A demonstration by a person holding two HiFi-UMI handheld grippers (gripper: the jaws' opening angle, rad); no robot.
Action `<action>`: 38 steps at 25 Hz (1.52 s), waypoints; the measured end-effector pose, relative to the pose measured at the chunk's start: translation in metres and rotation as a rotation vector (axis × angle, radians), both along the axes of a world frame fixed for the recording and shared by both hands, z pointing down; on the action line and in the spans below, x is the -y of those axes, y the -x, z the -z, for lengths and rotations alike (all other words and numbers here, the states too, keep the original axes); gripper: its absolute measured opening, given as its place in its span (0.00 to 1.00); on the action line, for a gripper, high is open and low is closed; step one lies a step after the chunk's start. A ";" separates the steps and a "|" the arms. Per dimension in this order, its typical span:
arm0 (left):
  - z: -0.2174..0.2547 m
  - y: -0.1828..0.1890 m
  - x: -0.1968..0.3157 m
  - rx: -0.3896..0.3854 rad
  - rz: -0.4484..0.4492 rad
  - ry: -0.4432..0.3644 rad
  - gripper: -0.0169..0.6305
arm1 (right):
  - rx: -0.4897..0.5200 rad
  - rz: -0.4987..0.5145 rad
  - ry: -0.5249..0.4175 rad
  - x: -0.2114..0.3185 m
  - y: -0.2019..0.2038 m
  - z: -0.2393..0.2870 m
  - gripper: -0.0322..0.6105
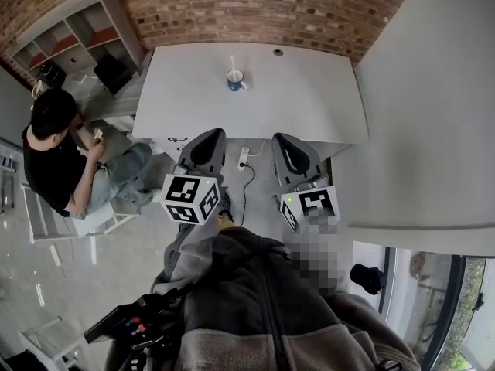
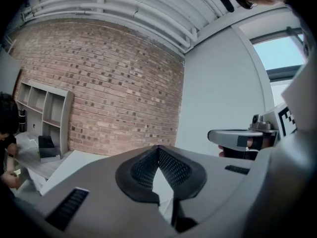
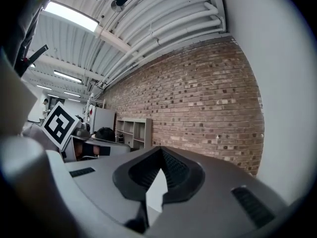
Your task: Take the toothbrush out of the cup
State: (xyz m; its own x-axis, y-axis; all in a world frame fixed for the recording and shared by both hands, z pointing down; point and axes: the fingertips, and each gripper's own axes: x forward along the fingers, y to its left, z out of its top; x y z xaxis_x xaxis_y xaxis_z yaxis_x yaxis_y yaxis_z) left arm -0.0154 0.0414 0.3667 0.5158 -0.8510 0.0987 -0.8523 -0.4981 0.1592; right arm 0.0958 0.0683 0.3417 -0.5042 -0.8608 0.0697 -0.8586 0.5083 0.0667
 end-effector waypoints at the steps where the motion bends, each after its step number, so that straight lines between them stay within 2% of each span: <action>1: -0.003 0.003 0.015 -0.001 -0.009 0.012 0.03 | -0.002 -0.006 0.011 0.015 0.004 -0.003 0.05; 5: -0.018 0.018 0.078 -0.006 -0.044 0.076 0.03 | -0.002 -0.010 0.071 0.078 0.025 -0.015 0.05; 10: -0.026 0.023 0.115 -0.005 -0.070 0.106 0.03 | -0.001 -0.006 0.112 0.120 0.040 -0.023 0.05; 16: -0.041 0.063 0.178 -0.015 -0.036 0.150 0.03 | -0.019 0.017 0.137 0.184 0.078 -0.026 0.05; 25: -0.077 0.097 0.209 -0.005 -0.001 0.244 0.03 | -0.032 0.027 0.227 0.225 0.107 -0.059 0.05; 31: -0.112 0.091 0.216 0.025 0.018 0.325 0.03 | -0.019 0.057 0.283 0.242 0.101 -0.091 0.05; 38: -0.131 0.111 0.220 0.058 0.080 0.385 0.03 | -0.026 0.099 0.366 0.266 0.107 -0.136 0.05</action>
State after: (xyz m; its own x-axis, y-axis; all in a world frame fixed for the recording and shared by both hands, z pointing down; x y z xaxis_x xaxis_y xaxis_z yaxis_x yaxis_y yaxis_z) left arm -0.1266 -0.1789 0.4977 0.4337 -0.7834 0.4452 -0.8990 -0.3431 0.2721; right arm -0.0108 -0.1979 0.4775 -0.5775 -0.7239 0.3775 -0.8047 0.5826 -0.1140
